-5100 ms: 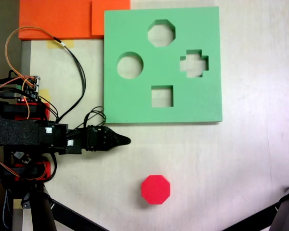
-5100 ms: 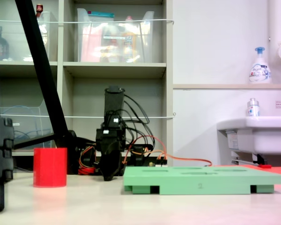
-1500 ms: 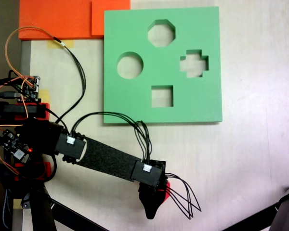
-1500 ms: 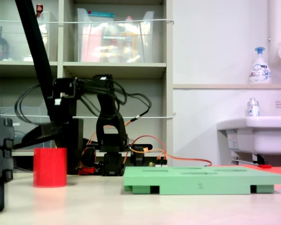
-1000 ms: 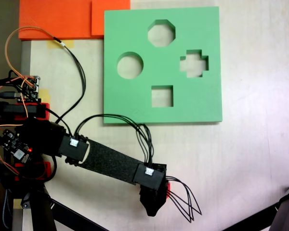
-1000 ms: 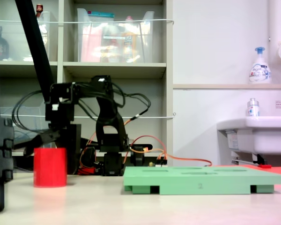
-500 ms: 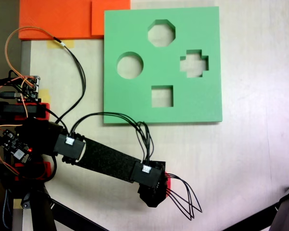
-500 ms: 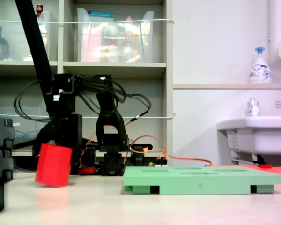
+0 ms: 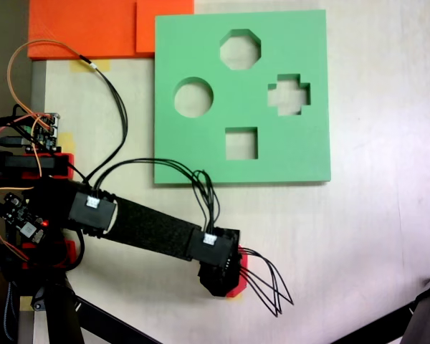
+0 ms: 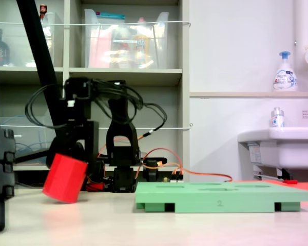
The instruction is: Put the octagonal pillar block into the corresponding hole
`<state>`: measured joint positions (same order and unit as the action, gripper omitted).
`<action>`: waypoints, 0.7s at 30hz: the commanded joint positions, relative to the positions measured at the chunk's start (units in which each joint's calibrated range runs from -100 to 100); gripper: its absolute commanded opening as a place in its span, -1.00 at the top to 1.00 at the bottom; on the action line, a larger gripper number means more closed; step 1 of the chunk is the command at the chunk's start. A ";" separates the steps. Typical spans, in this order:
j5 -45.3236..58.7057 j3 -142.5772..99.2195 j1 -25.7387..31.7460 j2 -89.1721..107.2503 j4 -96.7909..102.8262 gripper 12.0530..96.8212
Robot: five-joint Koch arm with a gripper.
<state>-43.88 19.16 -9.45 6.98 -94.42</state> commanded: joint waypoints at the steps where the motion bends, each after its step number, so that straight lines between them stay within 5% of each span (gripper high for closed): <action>1: -2.64 2.08 0.98 8.67 -5.58 0.55; 11: -12.70 6.37 10.40 33.39 -5.58 0.55; 21: -30.77 10.65 29.74 33.67 -5.58 0.55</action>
<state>-71.48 25.04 17.75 40.63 -98.24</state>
